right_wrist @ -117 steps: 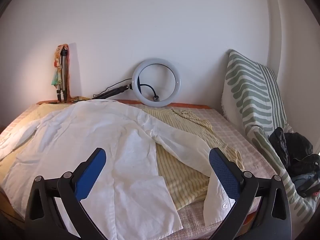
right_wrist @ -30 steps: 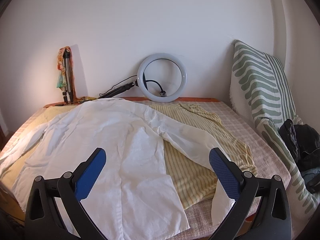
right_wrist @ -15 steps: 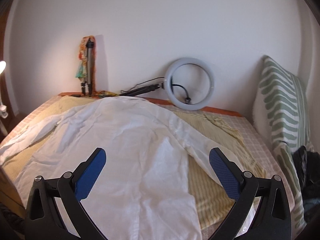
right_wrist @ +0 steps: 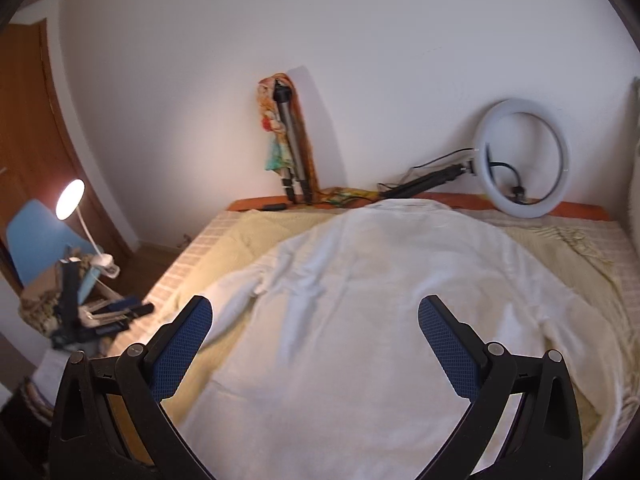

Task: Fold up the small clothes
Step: 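Grasp the white shirt's side edge with the left gripper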

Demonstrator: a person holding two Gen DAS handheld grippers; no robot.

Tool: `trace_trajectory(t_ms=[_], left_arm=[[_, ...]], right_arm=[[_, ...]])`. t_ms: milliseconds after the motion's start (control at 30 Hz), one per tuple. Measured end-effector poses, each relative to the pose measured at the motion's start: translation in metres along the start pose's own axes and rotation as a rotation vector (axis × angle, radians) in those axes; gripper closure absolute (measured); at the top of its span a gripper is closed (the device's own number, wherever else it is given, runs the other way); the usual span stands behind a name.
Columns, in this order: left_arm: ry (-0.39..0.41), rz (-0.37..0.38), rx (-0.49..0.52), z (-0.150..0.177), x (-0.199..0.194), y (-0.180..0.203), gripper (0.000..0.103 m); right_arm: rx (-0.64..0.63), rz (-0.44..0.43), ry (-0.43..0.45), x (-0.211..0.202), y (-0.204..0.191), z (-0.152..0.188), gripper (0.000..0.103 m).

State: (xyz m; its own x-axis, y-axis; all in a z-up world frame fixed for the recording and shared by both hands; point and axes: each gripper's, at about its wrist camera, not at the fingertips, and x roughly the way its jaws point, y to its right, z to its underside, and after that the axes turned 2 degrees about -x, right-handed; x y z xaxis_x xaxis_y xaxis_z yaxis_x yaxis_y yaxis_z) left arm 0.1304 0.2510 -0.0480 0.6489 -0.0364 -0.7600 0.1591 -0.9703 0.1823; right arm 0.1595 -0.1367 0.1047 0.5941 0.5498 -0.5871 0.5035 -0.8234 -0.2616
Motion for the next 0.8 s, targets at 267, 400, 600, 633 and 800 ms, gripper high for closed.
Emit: trace_trajectory(t_ms=[267,400,600,633,800], left_arm=[[-0.163,0.023,-0.127,0.016,0.049,-0.06,0.066],[-0.215,-0.018,-0.053,0.032,0.058,-0.061,0.073],[-0.232,-0.05,-0.057,0.045,0.056,-0.076,0.081],[-0.226,-0.054,-0.063,0.046,0.055,-0.078,0.09],[-0.194,-0.03,-0.037,0.045,0.041,-0.071,0.103]], right_arm=[[0.083,-0.155,-0.137,0.062,-0.013,0.002,0.0],[0.06,-0.15,-0.156,0.07,-0.011,0.014,0.0],[0.027,-0.177,-0.149,0.07,-0.021,0.014,0.0],[0.013,-0.175,-0.145,0.069,-0.025,0.014,0.001],[-0.065,-0.154,-0.115,0.062,-0.039,0.014,0.001]])
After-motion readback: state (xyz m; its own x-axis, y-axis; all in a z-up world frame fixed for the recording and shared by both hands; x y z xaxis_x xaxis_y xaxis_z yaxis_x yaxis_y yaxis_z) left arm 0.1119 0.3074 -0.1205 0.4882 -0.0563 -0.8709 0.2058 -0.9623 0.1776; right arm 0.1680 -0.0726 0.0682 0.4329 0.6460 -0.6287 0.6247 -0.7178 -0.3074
